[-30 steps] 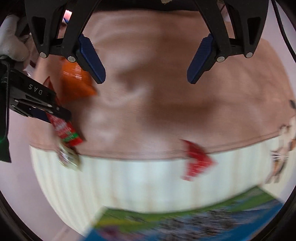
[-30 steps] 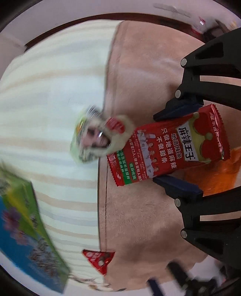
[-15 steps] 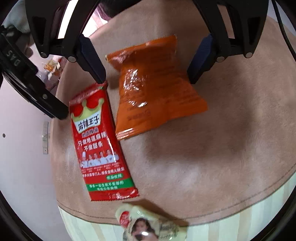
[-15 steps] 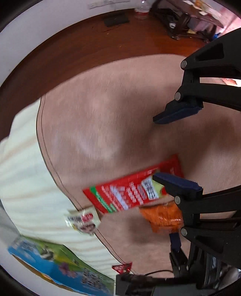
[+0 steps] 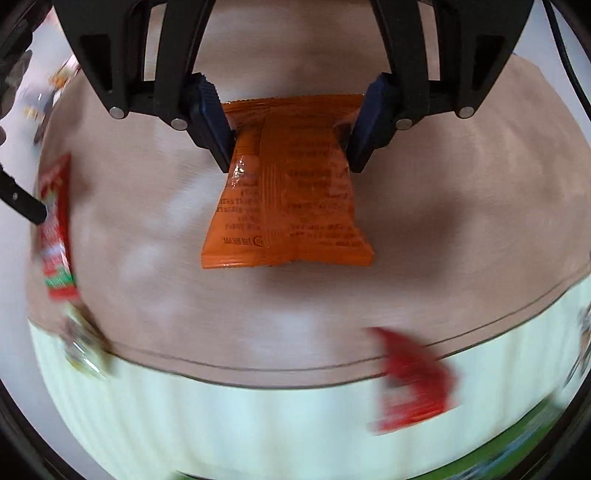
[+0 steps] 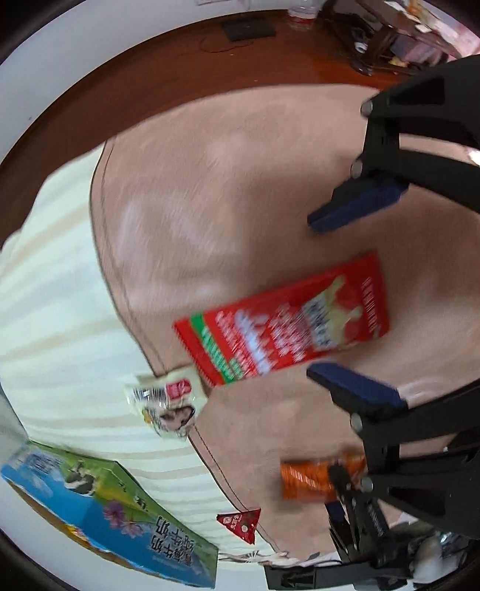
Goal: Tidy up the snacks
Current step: 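Grasp the orange packet with the left tool while the right tool grasps the red stick packet, then carry both packets into the box and open both tools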
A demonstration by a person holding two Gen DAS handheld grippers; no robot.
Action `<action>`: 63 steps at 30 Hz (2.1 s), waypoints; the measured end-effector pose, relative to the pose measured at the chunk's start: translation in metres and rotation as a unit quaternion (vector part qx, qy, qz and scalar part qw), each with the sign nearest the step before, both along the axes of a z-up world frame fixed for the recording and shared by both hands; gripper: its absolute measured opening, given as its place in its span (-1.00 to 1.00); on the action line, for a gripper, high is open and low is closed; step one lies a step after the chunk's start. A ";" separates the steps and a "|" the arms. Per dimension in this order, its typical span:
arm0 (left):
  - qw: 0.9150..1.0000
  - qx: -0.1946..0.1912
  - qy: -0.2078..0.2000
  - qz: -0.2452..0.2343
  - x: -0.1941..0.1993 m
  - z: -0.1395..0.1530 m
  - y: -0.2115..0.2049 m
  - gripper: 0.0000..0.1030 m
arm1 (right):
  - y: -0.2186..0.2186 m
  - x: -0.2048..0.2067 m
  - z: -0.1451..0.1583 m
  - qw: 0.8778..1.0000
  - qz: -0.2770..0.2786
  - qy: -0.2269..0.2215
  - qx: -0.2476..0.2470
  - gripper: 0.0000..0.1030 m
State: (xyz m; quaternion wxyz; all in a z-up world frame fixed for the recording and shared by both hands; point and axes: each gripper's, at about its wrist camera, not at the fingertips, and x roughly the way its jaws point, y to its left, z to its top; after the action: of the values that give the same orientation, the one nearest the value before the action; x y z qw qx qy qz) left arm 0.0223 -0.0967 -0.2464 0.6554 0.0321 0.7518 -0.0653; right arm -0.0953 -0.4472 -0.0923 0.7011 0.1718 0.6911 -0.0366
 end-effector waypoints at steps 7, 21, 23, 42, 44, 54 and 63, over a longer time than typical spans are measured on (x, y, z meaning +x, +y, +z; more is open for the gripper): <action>1.000 0.004 0.007 -0.011 0.006 -0.009 -0.001 0.20 | 0.042 0.036 -0.031 0.996 0.061 0.033 -0.056 0.67; 1.000 -0.003 0.014 -0.024 0.031 -0.015 -0.023 0.46 | 0.118 0.023 -0.028 0.991 0.122 0.045 -0.045 0.23; 1.000 -0.009 0.014 -0.020 0.034 -0.016 -0.019 0.46 | 0.117 0.025 -0.032 0.992 0.108 0.051 -0.041 0.30; 0.999 -0.033 -0.008 0.001 0.074 -0.015 0.010 -0.03 | 0.144 -0.014 -0.028 0.992 0.100 0.041 -0.067 0.17; 0.999 -0.036 -0.008 0.000 0.069 -0.012 0.006 -0.06 | 0.143 -0.011 -0.027 0.992 0.100 0.040 -0.066 0.12; 0.998 -0.059 -0.028 -0.014 0.068 0.030 -0.002 -0.10 | 0.126 0.008 0.002 0.996 0.081 0.024 -0.020 -0.03; 0.992 -0.104 -0.070 0.000 0.091 0.103 0.004 -0.10 | 0.128 0.021 0.071 0.996 0.068 -0.035 0.041 -0.04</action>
State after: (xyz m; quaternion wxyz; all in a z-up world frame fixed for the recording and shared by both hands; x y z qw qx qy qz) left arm 0.1136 -0.0925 -0.1435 0.7063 -0.0322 0.6931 -0.1408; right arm -0.0739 -0.3193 -0.0208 0.7181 0.1547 0.6770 0.0456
